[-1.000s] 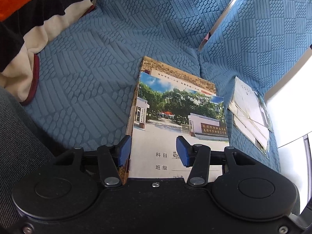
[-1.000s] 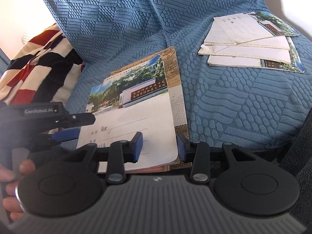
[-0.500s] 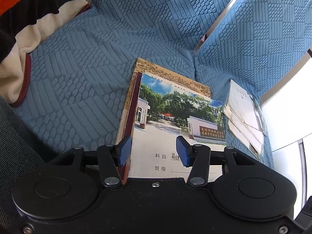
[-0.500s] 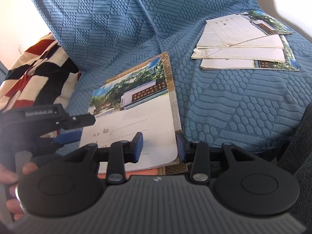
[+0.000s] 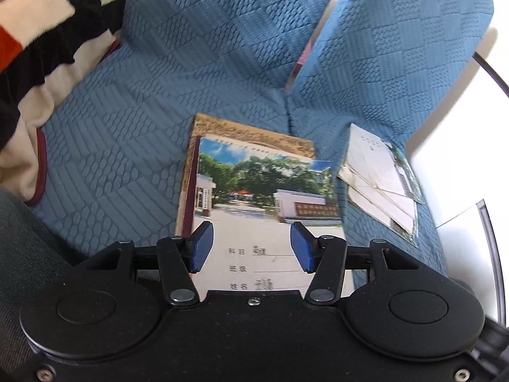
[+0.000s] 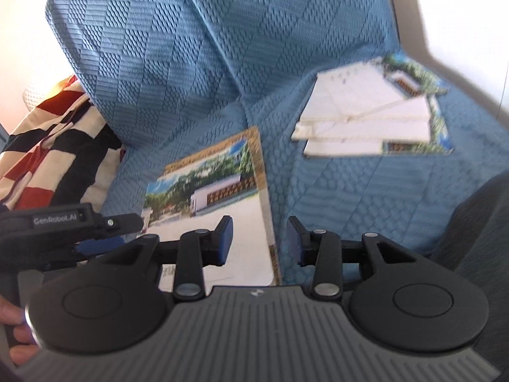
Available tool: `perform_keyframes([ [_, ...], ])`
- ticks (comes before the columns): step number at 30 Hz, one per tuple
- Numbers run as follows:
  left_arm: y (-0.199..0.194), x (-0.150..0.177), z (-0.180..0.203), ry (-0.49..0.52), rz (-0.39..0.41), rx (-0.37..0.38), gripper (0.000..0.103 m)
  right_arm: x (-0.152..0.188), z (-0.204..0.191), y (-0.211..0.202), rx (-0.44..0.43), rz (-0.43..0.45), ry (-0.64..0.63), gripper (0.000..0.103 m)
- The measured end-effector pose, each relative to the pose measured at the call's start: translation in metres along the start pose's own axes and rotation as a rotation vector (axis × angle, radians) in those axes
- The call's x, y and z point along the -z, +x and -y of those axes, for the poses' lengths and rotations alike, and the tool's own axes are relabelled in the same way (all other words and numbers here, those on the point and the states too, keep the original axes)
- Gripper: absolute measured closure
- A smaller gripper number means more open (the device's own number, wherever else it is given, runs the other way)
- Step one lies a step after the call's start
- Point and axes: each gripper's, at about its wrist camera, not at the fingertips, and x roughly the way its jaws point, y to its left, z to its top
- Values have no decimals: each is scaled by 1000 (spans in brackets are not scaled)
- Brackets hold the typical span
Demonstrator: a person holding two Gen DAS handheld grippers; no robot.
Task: Organize objects
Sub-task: 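Raise both open tools up from the book stack, then move both tools over to the pile of white papers and postcards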
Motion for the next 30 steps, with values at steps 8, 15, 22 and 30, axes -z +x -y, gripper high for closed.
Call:
perform_keyframes([
  [8,-29,-4,31,82,18,60,52,-26,5,-50,57,88,-67,62],
  [15,-50,-7,62,128,42,118,51,-38,11,-88,90,145,-35,62],
  [22,-58,-7,87,174,53,146,49,-41,14,-110,112,178,-29,61],
  [30,-54,-2,107,192,54,131,47,-44,24,-122,138,202,-54,61],
])
